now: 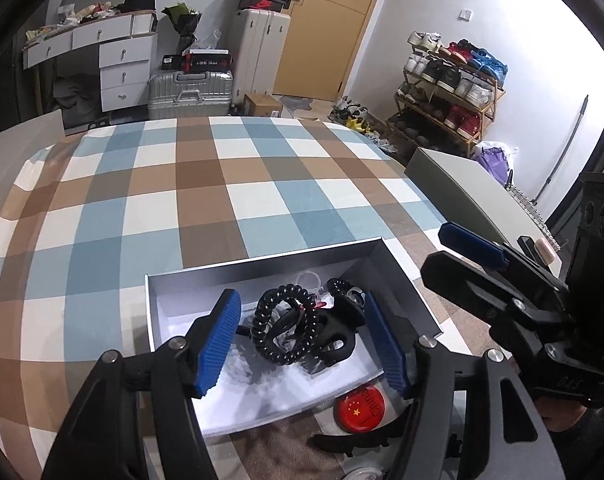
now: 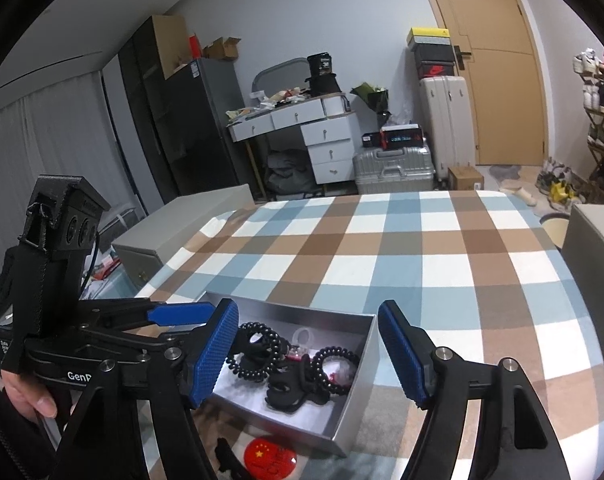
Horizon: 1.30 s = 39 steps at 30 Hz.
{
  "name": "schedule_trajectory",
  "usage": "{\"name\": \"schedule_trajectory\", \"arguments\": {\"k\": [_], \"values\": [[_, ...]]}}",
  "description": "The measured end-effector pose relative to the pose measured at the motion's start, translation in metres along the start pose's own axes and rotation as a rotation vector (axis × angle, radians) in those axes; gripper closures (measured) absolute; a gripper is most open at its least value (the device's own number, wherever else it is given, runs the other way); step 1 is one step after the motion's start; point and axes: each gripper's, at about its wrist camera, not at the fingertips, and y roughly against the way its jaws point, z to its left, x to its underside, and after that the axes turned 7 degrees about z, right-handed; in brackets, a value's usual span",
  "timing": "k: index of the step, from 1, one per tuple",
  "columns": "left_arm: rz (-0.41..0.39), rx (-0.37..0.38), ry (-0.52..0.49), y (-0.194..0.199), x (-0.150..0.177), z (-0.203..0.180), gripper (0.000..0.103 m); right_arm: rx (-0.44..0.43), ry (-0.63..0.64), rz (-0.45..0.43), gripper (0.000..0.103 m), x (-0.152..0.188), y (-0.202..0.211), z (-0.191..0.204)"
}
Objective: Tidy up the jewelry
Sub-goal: 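Lower both spiral hair ties into the grey box and open both tools, then withdraw both tools from the box back over the table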
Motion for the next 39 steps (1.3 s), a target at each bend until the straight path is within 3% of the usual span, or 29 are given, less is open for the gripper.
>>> {"name": "schedule_trajectory", "arguments": {"k": [10, 17, 21, 28, 31, 39], "values": [[-0.037, -0.023, -0.003, 0.015, 0.002, -0.004, 0.043, 0.017, 0.009, -0.030, 0.029, 0.001, 0.021, 0.006], [-0.067, -0.036, -0.010, 0.028, 0.006, -0.009, 0.043, 0.026, 0.022, -0.059, 0.022, 0.001, 0.039, 0.014], [-0.098, -0.048, -0.009, 0.038, 0.011, -0.012, 0.031, 0.027, 0.032, -0.073, 0.020, 0.004, 0.051, 0.019], [-0.135, -0.065, -0.009, 0.055, 0.020, -0.018, 0.030, 0.037, 0.057, -0.097, 0.015, 0.012, 0.073, 0.031], [-0.154, -0.079, -0.007, 0.063, 0.026, -0.021, 0.021, 0.042, 0.060, -0.105, 0.012, 0.016, 0.082, 0.035], [-0.180, -0.117, 0.005, 0.074, 0.041, -0.024, 0.018, 0.057, 0.071, -0.102, 0.005, 0.033, 0.101, 0.045]]}}
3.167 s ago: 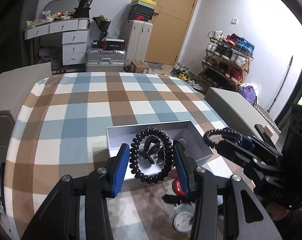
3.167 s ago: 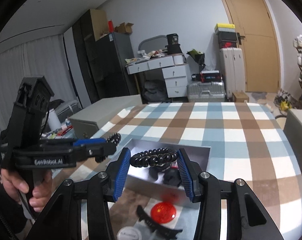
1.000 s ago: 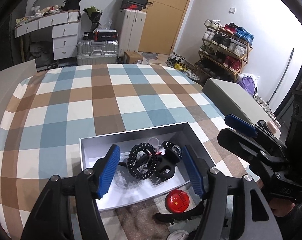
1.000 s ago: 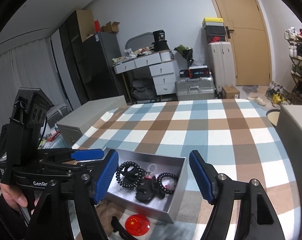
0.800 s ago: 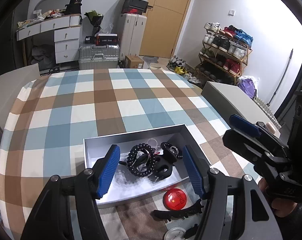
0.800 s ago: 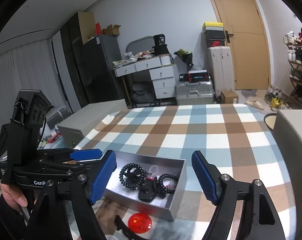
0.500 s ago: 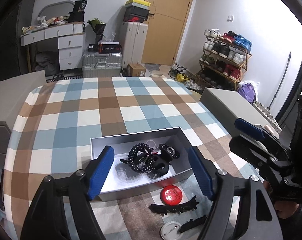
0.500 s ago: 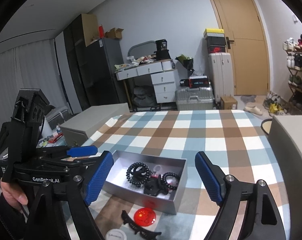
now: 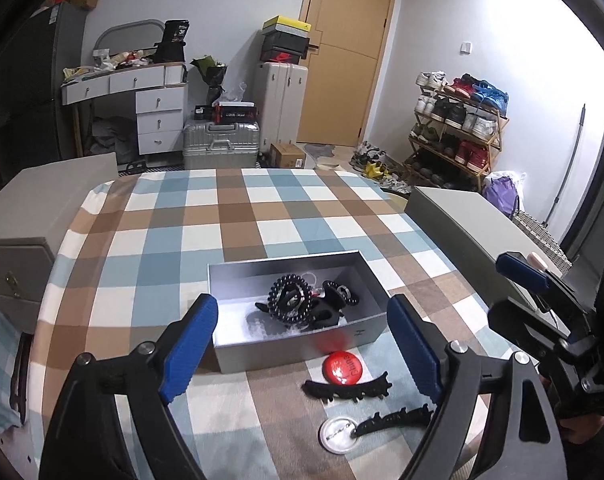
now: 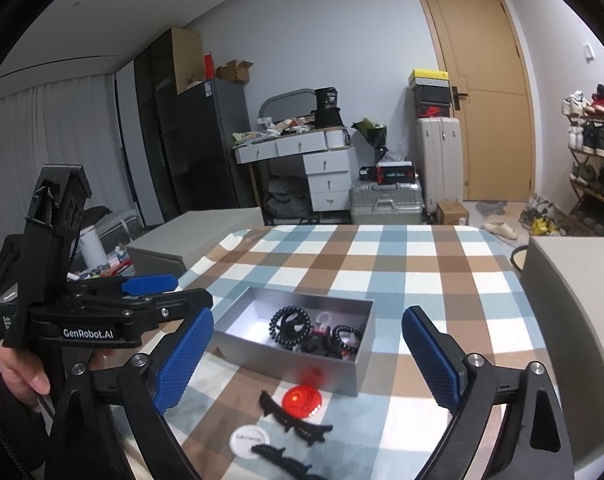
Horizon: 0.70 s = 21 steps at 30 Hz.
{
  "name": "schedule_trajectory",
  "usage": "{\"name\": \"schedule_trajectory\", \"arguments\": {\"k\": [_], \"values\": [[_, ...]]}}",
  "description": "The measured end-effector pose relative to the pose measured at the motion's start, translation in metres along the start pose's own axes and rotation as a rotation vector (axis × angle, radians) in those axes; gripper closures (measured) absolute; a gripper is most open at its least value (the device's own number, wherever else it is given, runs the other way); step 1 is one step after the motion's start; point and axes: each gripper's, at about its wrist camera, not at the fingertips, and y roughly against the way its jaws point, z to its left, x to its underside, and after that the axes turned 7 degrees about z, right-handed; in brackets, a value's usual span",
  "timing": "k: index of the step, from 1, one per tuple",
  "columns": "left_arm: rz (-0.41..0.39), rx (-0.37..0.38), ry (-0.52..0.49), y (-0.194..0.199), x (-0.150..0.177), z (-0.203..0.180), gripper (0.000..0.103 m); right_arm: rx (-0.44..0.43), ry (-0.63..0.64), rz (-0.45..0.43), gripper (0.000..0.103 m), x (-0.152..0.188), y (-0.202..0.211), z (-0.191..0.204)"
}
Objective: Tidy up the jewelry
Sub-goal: 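Withdraw both tools from the box back over the table, then grasp a black claw clip with the right tool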
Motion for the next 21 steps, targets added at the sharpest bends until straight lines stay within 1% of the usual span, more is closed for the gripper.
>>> {"name": "schedule_trajectory", "arguments": {"k": [4, 6, 8, 14, 18, 21], "values": [[-0.009, -0.009, 0.023, 0.005, 0.012, 0.002, 0.014, 0.000, -0.006, 0.021, 0.003, 0.011, 0.008, 0.003], [-0.015, -0.008, 0.037, 0.008, 0.019, 0.004, 0.005, 0.002, -0.002, 0.039, 0.002, 0.017, 0.009, 0.003], [-0.030, -0.025, 0.051, 0.011, 0.026, 0.007, 0.002, 0.000, 0.010, 0.064, 0.002, 0.023, 0.008, 0.005], [-0.028, -0.067, 0.085, 0.013, 0.044, 0.019, 0.002, -0.014, 0.012, 0.180, 0.002, 0.050, -0.006, 0.009], [-0.005, -0.092, 0.122, 0.011, 0.058, 0.027, 0.002, -0.020, 0.000, 0.244, 0.002, 0.070, -0.016, 0.010], [0.014, -0.096, 0.128, 0.010, 0.066, 0.030, 0.002, -0.011, 0.011, 0.282, 0.002, 0.082, -0.024, 0.011]]}}
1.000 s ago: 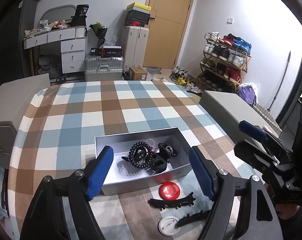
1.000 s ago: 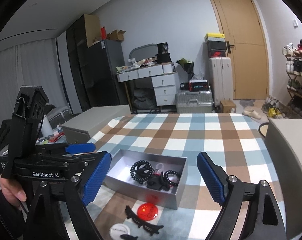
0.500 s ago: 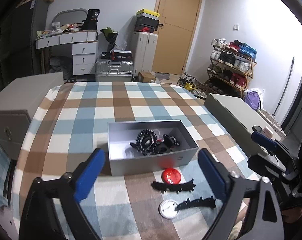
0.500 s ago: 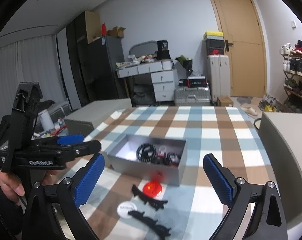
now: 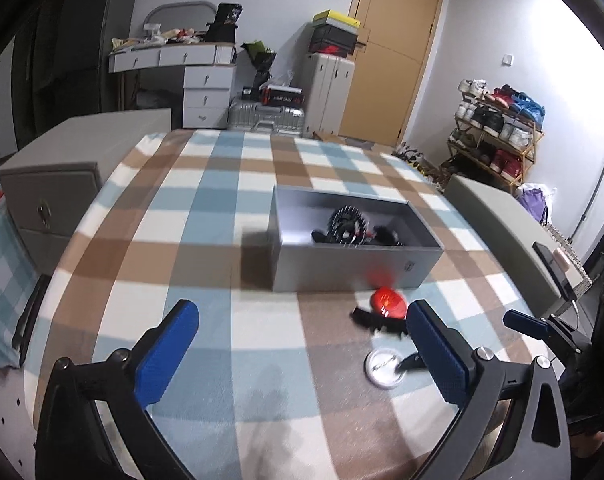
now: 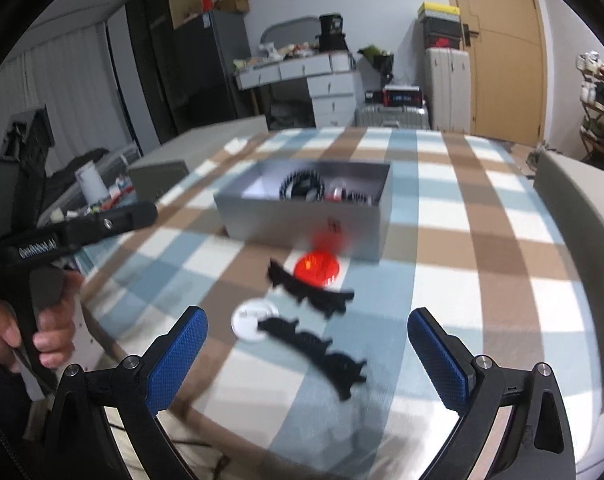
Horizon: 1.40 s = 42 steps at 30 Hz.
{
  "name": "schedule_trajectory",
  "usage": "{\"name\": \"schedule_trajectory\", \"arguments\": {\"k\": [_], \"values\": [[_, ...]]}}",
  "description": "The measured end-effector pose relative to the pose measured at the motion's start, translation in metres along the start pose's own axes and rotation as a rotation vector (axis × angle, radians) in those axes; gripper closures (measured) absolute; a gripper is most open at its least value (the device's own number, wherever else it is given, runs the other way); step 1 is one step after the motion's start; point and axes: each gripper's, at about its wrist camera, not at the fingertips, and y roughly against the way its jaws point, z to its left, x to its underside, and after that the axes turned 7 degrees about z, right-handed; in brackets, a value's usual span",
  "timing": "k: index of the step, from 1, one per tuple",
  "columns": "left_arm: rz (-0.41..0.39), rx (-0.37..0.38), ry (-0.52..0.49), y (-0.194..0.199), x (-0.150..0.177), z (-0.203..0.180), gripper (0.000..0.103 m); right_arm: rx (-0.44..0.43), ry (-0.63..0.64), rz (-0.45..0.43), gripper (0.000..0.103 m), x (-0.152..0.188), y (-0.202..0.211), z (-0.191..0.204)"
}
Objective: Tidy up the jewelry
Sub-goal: 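Grasp a black claw clip with the right tool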
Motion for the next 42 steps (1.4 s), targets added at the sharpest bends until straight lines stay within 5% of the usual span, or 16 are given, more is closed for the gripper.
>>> {"name": "schedule_trajectory", "arguments": {"k": [12, 24, 29, 42], "values": [[0.073, -0.019, -0.010, -0.007, 0.018, 0.005, 0.002, 0.029, 0.021, 0.073, 0.004, 0.016, -0.029, -0.009], [0.097, -0.029, -0.007, -0.010, 0.017, 0.007, 0.002, 0.043, 0.062, 0.103, 0.037, 0.021, -0.038, -0.008], [0.110, -0.034, -0.015, -0.012, 0.016, 0.006, 0.002, 0.065, 0.102, 0.099, 0.074, 0.023, -0.038, -0.004], [0.152, -0.035, -0.047, -0.022, 0.014, -0.006, 0.002, -0.016, 0.042, 0.004, 0.079, 0.026, -0.019, -0.014]]}}
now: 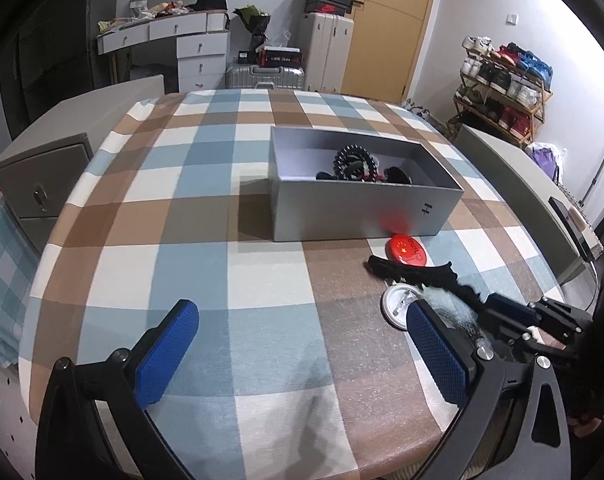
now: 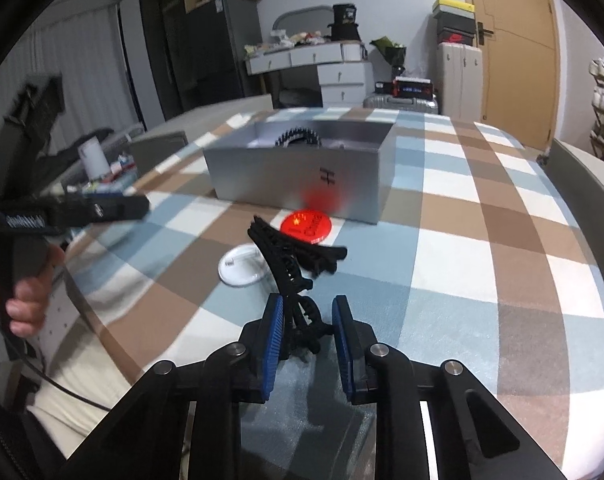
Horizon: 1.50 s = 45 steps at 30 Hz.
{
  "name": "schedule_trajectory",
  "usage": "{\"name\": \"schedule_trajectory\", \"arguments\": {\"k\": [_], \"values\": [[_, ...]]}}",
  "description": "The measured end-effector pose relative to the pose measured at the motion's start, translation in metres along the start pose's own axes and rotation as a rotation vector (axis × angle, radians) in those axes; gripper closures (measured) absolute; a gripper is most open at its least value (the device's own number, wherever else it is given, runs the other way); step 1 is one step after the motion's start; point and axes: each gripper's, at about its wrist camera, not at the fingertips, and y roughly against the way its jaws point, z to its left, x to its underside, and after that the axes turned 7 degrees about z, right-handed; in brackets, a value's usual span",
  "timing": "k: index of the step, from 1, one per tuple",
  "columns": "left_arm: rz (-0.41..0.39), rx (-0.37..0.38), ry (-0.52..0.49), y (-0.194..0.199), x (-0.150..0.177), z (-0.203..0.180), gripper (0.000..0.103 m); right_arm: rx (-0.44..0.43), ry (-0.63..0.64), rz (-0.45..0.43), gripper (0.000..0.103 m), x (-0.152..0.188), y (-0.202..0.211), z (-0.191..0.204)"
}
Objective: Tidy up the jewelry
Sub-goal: 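Grasp a black claw clip with the right tool, then grasp the white round pin badge with the left tool while the right tool holds the clip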
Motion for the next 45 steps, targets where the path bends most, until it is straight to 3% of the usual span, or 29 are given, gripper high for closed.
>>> {"name": "schedule_trajectory", "arguments": {"k": [8, 15, 24, 32, 40, 42, 44, 45], "values": [[0.076, 0.034, -0.076, -0.017, -0.002, -0.023, 0.002, -0.009, -0.067, -0.084, 0.079, -0.003, 0.020, -0.011], [0.101, 0.062, -0.138, -0.032, -0.012, -0.047, 0.002, 0.034, -0.124, -0.115, 0.079, -0.006, 0.030, -0.028], [0.179, 0.018, -0.217, -0.057, -0.013, -0.062, 0.002, 0.057, -0.154, -0.145, 0.079, -0.005, 0.040, -0.042], [0.164, -0.002, -0.279, -0.053, -0.007, -0.074, 0.002, 0.038, -0.158, -0.156, 0.079, -0.003, 0.040, -0.044], [0.186, 0.015, -0.288, -0.058, -0.010, -0.075, 0.036, 0.037, -0.160, -0.160, 0.079, -0.001, 0.042, -0.045], [0.185, 0.025, -0.304, -0.056, -0.010, -0.078, 0.054, 0.036, -0.162, -0.159, 0.079, -0.001, 0.041, -0.045], [0.184, 0.037, -0.324, -0.055, -0.009, -0.081, 0.066, 0.034, -0.162, -0.158, 0.079, -0.001, 0.041, -0.044], [0.186, 0.035, -0.332, -0.055, -0.009, -0.083, 0.066, 0.033, -0.161, -0.160, 0.079, -0.001, 0.041, -0.044]]}}
